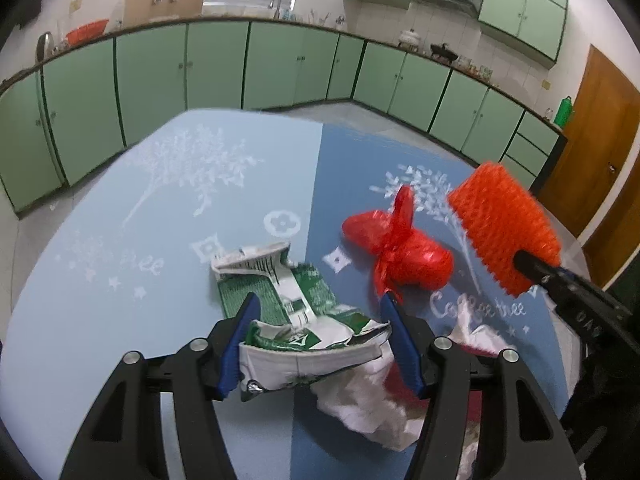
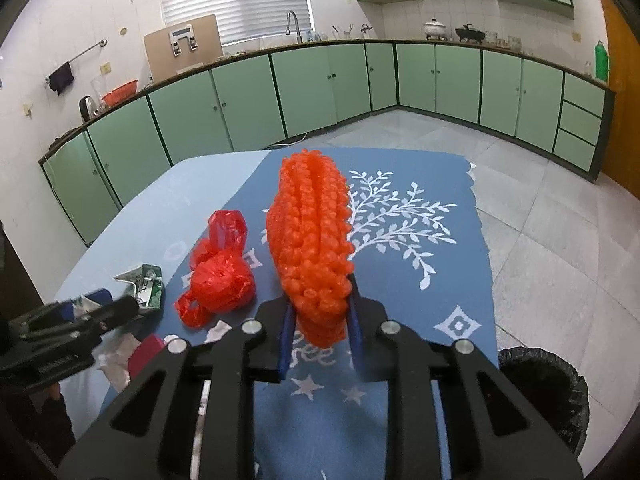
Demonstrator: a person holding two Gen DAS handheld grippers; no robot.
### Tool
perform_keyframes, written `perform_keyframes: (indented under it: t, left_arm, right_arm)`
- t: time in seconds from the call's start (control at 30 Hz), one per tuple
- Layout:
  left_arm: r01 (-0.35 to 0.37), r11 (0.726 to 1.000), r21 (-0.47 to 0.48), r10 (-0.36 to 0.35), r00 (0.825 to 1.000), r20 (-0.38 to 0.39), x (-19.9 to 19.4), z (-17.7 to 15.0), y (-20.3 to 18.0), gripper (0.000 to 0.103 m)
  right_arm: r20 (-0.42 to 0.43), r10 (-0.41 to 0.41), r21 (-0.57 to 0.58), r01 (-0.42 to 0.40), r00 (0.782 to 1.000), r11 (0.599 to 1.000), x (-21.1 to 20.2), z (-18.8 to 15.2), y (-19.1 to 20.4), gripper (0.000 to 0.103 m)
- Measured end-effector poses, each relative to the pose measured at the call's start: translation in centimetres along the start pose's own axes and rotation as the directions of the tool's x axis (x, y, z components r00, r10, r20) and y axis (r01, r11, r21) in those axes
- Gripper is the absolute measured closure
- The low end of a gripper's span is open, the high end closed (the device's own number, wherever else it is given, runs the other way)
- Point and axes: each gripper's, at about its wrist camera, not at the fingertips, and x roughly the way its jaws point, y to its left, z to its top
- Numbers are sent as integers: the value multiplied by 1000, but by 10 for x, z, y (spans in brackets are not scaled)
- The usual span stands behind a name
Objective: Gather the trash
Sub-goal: 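Carry the wrapper and mesh sleeve over the bin and open both tools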
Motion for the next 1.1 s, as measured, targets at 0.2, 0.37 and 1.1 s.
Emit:
perform_keyframes:
  t: [0.2,0.37,1.1]
  left_arm:
    - [-20,1000,-4,20,998,-60,9,-5,3,35]
    - [-36,999,-33,33,996,-87,16,-6,9,31]
    - [-15,1000,4,15,997,69,-17,11,1,90]
  right_arm:
    - [-13,4,6,-4,1000,1000,1,-4,0,81]
    - [-24,7,-1,-7,1000,1000,3,-6,3,81]
    - [-7,11,14,-11,1000,1000,-8,-5,-5,81]
